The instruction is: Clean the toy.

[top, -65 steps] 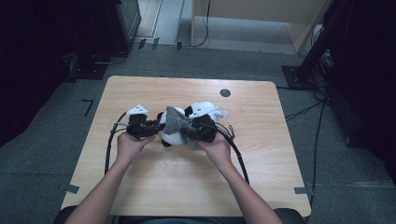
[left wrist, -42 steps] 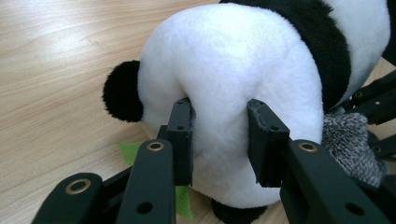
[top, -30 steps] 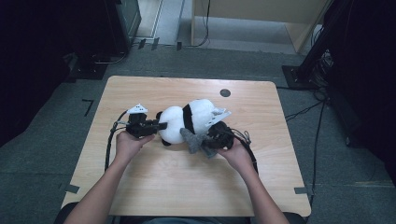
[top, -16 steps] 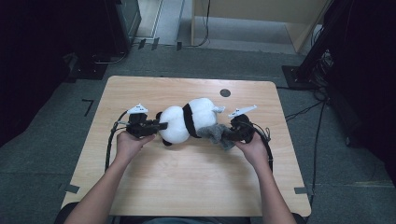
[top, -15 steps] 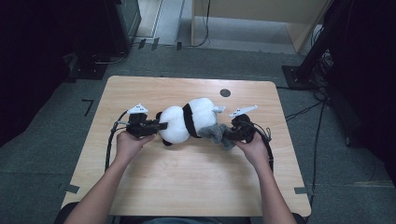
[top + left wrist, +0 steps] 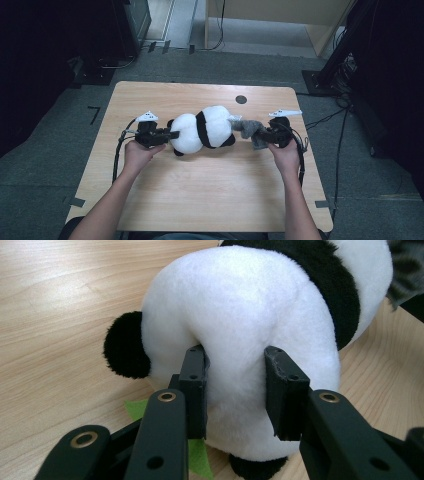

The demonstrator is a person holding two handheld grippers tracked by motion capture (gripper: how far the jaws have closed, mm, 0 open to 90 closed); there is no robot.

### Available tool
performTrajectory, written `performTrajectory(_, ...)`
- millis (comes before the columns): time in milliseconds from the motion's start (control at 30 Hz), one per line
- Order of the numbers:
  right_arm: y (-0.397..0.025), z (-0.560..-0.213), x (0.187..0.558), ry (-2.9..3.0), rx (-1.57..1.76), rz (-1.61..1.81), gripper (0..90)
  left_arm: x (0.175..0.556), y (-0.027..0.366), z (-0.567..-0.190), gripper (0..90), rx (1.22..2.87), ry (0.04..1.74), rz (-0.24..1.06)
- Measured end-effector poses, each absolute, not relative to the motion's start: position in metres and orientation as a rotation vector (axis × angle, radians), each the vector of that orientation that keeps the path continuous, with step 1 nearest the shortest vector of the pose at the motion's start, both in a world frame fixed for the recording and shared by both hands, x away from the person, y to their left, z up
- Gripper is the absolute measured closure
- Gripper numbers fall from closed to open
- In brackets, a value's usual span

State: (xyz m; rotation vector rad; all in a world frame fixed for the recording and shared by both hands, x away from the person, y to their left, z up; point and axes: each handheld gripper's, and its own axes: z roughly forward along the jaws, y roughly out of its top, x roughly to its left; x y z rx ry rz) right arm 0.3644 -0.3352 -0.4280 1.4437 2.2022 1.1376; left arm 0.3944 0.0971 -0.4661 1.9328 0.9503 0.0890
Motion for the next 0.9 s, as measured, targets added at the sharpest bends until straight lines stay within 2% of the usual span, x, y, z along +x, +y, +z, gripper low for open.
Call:
performTrajectory(167,-0.315,-0.402,0.357,2.133,1.347,1.285,77.3,0.394,0.097,-0.466,66.2,1.932,0.949,0.089)
performTrajectory(333,-0.272,-0.397,0.359,2.22,1.222,1.272,77.3,0.393,0.096,-0.465,66.2,1.937,0.949,0.091)
performTrajectory(500,-0.233,-0.408,0.362,2.324,1.14,1.216,77.2,0.392,0.096,-0.465,66.1,1.934,0.958,0.085)
performTrajectory(667,-0.213,-0.414,0.359,2.36,1.091,1.234,77.2,0.392,0.096,-0.465,66.1,1.934,0.96,0.08)
performTrajectory(900,-0.167,-0.444,0.353,2.553,0.941,1.161,77.2,0.39,0.095,-0.464,66.1,1.948,0.955,0.094)
